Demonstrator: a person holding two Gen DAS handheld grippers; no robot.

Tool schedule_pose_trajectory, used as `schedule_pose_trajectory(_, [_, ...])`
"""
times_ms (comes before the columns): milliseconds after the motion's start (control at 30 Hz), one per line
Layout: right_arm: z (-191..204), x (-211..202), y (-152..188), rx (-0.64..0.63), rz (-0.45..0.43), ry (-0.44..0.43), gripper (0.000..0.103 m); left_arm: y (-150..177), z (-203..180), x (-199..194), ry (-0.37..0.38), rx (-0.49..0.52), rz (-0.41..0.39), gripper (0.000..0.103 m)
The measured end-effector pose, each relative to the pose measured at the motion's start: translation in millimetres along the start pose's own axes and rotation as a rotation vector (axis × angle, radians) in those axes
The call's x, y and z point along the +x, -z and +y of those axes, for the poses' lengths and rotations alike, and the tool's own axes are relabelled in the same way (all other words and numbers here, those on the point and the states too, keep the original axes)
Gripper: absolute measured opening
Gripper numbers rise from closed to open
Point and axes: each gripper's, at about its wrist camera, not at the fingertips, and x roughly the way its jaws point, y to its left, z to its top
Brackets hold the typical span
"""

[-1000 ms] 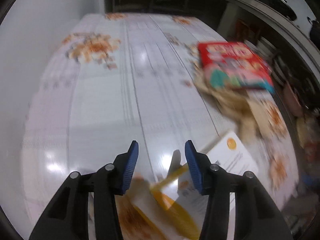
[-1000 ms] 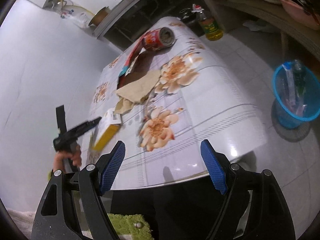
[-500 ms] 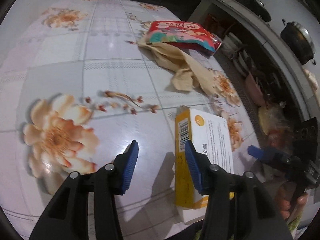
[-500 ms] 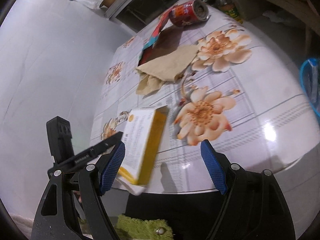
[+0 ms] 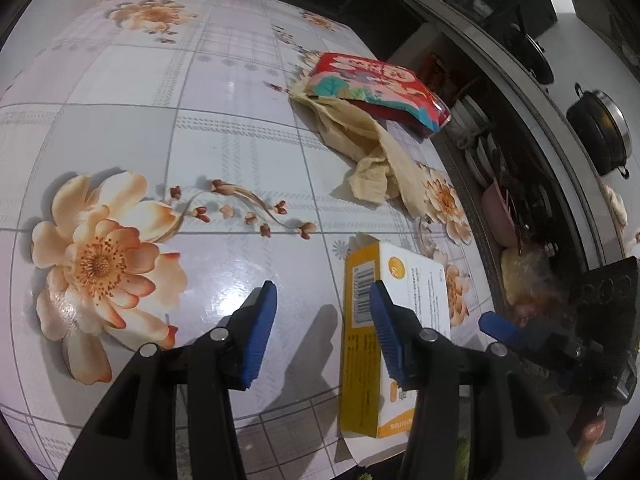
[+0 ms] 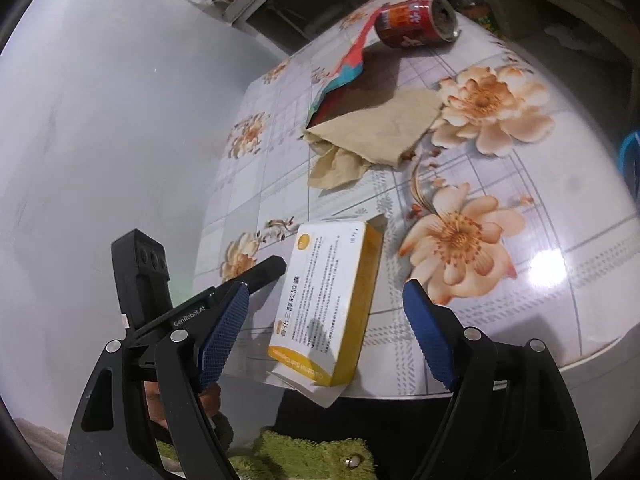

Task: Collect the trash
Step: 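Hold the yellow box with the left gripper while the right gripper closes on it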

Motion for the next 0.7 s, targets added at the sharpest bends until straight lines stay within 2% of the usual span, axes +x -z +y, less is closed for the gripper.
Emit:
schedule_pose_trajectory(167, [-7, -7, 7, 0.027, -0.006, 0.028, 0.076, 2, 5, -4, 0.007, -0.022, 0.000, 0.047])
schedule_pose_trajectory(300, [-14, -9, 12, 0.077, 0.004, 0.039, 0.076, -2, 4, -4, -0.047, -0.032, 0.006, 0.047])
schedule_pose_trajectory(400, [-15, -10, 11, 0.091, -0.009, 0.054, 0.076, -5, 0, -3, -0.020, -0.033, 0.023, 0.047])
schedule_pose_trajectory(700, [-16, -1, 13, 0.103, 0.004, 0.065, 0.076, -4, 3, -3, -0.044, -0.023, 0.012, 0.047])
